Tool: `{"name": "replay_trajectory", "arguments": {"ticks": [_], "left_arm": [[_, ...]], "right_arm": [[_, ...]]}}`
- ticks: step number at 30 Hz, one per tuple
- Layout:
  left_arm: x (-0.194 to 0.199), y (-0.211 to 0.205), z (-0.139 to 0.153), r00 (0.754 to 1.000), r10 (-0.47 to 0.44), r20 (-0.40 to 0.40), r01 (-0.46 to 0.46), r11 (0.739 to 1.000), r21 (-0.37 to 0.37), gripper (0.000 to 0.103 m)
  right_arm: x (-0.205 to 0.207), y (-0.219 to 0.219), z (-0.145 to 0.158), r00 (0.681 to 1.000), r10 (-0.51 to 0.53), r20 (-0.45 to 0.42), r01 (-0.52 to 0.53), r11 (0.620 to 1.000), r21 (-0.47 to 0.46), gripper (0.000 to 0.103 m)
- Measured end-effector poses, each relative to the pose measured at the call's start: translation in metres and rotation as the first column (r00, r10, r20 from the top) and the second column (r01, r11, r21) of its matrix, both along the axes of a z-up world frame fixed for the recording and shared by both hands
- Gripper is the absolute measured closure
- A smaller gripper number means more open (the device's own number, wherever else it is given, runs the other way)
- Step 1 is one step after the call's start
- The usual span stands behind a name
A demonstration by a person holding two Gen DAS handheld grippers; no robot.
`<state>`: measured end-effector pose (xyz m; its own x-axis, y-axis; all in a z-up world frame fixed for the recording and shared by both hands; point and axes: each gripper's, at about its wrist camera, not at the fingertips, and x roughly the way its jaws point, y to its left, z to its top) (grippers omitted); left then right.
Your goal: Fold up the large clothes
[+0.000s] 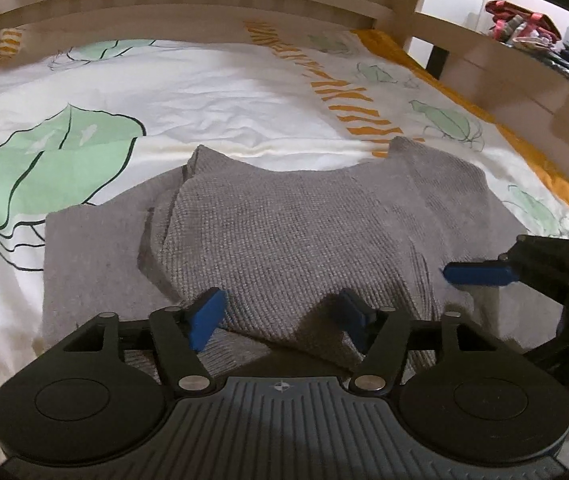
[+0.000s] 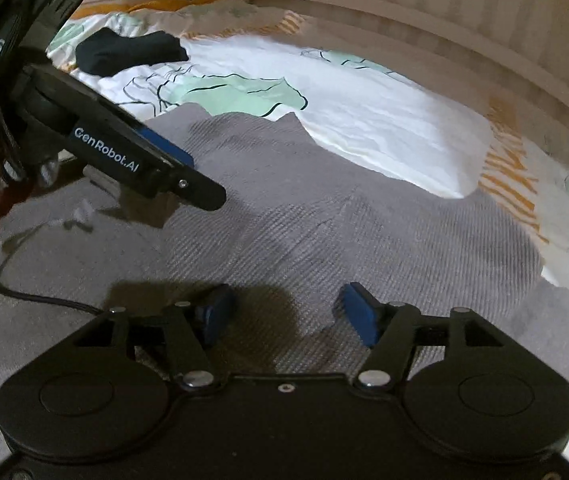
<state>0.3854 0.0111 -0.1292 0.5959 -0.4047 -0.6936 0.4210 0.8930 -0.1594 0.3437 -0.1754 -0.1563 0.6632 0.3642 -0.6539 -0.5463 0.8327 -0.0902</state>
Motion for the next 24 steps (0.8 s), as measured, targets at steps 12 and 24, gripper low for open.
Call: {"name": "replay_trajectory", "arguments": {"ticks": [12,24], "left_arm": [[-0.021,0.022,0.015,0.986,0.085,0.142,-0.076,0.995,-0.067,0.02],[-0.106,0.063,0.061,0.949,0.268,0.168,-0.21,0.931,-0.298,0.007]], "right_arm": [[-0.002,-0.043,0.021,0.996,-0.084,-0.005,0.082,0.953,0.293,0.012],[-0.064,-0.119,0.072,0.959,-0.273,-0.071,0.267,0.801,0.535,0.008]]}}
